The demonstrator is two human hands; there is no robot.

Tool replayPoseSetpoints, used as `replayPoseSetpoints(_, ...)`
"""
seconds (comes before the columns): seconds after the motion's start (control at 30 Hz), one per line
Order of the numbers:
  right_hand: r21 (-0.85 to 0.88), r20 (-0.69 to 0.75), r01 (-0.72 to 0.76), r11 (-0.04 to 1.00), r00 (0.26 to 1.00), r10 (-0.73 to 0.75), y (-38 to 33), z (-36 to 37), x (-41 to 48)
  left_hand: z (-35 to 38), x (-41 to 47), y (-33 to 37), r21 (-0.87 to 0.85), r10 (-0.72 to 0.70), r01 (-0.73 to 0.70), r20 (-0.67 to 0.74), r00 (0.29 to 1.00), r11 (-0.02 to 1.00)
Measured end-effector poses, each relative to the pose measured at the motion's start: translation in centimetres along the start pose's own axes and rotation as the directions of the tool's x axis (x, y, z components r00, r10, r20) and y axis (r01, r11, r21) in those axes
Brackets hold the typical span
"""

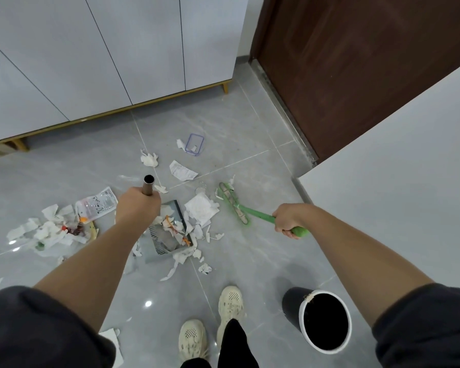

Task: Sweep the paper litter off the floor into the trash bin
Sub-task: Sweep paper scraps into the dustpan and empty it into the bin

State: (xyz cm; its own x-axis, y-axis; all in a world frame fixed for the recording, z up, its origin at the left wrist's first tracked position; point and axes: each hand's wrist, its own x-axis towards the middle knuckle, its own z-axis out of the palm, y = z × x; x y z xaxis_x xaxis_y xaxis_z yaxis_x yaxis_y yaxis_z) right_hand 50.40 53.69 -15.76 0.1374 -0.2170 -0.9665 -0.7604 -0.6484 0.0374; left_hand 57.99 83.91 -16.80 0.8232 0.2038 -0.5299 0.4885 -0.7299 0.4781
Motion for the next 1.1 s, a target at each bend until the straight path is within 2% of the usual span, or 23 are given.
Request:
replayPoseSetpoints(0.13,-0.084,-0.065,0.008,0.996,0.998,-0.013,-0.5,-0.7,0.0,1.0,0.0,1.0,0.023,0.040,-0.040,-0.008,0.999,0.999)
replayPoseSetpoints(0.33,-0.450,-0.206,0.016,0.893,0.971,-0.121,-2.4,-1.9,0.0,2.0,0.4,1.9,0.004,0.019,-0.019,0.016,1.000,1.000)
replayPoseSetpoints(0.47,-0.567,-0.183,0.024,0.823,0.971,-0.154,-3.6,-1.1,1.6,1.8,1.1,0.9,-0.047,-0.021,0.021,0.005,1.000,0.999)
replayPoseSetpoints(0.57,-0.631,-0.069,0.102,0.769,0.980,-0.187,-4.2,0.9,1.8,1.9,1.4,-0.1,-0.058,-0.040,0.040,0.009,0.999,0.998)
replayPoseSetpoints(0.67,-0.536,0.033,0.225,0.814,0.969,-0.246,-4.6,3.1,1.6,2.2,1.2,-0.7,-0.058,-0.037,0.038,0.016,0.999,0.998)
replayPoseSetpoints(0.73,-0.298,0.052,0.262,0.918,0.965,-0.258,-4.8,4.0,1.3,2.4,1.1,-0.9,-0.057,-0.041,0.043,0.028,0.999,0.997)
replayPoseSetpoints(0.83,0.008,0.250,0.204,0.979,0.947,-0.200,-5.0,4.6,0.2,2.5,0.7,-1.3,-0.050,-0.060,0.061,0.021,0.998,0.997)
replayPoseSetpoints(0.9,0.036,0.292,0.208,0.978,0.933,-0.209,-4.9,4.8,-0.7,2.4,0.4,-1.8,-0.053,-0.063,0.063,0.011,0.998,0.997)
replayPoseSetpoints(1.1,-0.024,0.281,0.204,0.979,0.941,-0.189,-4.4,4.7,-3.8,0.4,-1.1,-3.2,-0.118,-0.077,0.080,0.032,0.996,0.990)
